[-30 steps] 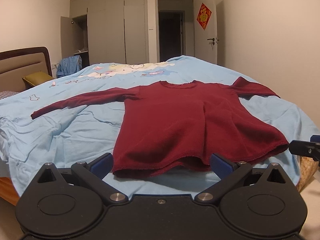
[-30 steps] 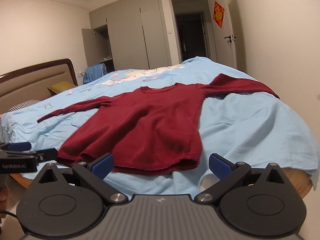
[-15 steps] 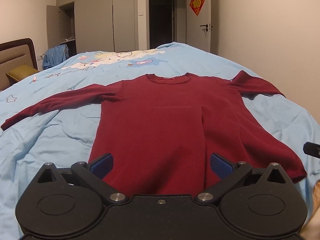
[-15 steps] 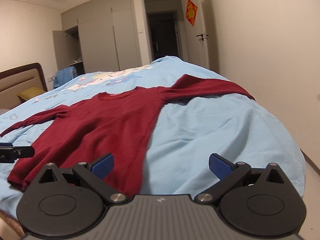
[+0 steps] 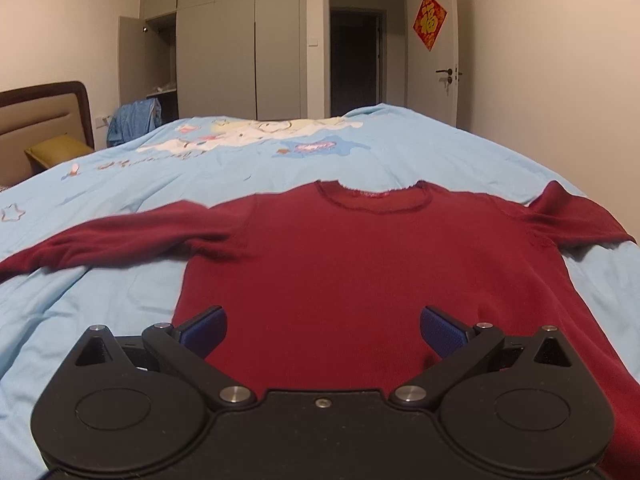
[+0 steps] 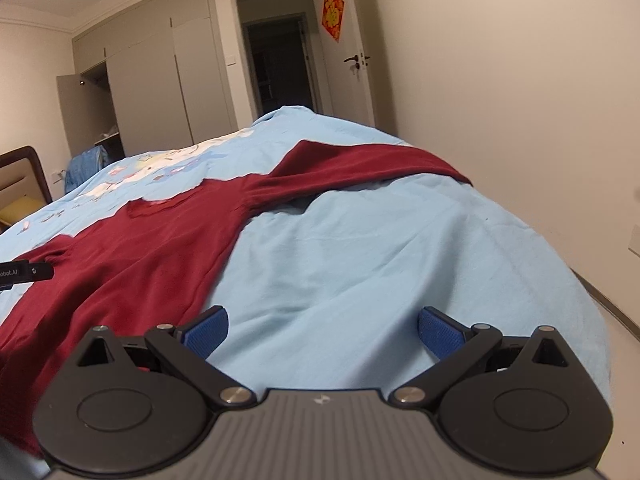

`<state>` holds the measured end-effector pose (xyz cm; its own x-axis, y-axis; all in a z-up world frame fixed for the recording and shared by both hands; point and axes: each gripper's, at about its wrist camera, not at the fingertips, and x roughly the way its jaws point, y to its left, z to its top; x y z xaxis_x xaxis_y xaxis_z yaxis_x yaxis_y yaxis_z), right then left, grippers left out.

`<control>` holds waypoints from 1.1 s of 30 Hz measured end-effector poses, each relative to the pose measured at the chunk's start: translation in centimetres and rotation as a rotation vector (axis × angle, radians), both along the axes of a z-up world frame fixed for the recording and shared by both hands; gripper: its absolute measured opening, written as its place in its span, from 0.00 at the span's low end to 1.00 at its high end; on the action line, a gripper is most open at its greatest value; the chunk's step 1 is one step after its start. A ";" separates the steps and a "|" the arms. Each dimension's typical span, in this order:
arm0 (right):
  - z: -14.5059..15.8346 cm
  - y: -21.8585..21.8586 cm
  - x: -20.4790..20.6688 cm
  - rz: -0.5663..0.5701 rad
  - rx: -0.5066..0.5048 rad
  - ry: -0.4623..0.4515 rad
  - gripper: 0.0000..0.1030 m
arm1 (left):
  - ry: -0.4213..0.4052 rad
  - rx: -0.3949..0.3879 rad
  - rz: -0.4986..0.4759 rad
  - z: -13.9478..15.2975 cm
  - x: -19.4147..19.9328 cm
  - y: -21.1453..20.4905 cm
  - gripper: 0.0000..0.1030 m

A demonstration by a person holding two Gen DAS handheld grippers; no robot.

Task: Fold small clothes
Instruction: 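Reach the right gripper to the nearest sweater sleeve cuff and close on it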

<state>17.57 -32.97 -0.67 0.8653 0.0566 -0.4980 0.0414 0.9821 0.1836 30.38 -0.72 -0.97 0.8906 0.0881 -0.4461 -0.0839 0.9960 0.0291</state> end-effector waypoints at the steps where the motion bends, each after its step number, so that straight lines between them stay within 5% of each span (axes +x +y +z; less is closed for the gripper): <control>1: 0.1 -0.5 0.5 -0.010 0.002 -0.006 1.00 | -0.008 0.002 -0.004 -0.2 0.6 -0.1 0.99; 10: 2.0 -5.8 8.0 -0.058 0.078 -0.038 1.00 | 0.063 -0.044 0.001 -4.1 4.3 0.4 0.99; 16: 2.1 -8.8 16.2 -0.054 0.147 -0.011 1.00 | 0.031 -0.022 0.005 -5.1 3.9 0.2 1.00; 23: -0.4 -13.7 24.5 -0.170 0.386 0.087 1.00 | 0.026 -0.014 0.007 -5.3 3.8 0.1 1.00; 33: -5.1 -18.7 29.5 -0.381 0.657 -0.011 0.98 | 0.027 0.000 0.010 -5.4 3.8 -0.1 1.00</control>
<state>47.05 -51.68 -5.82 0.8893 0.0343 -0.4560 0.3506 0.5890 0.7282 34.23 -0.79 -6.37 0.8775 0.0970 -0.4696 -0.0929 0.9952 0.0319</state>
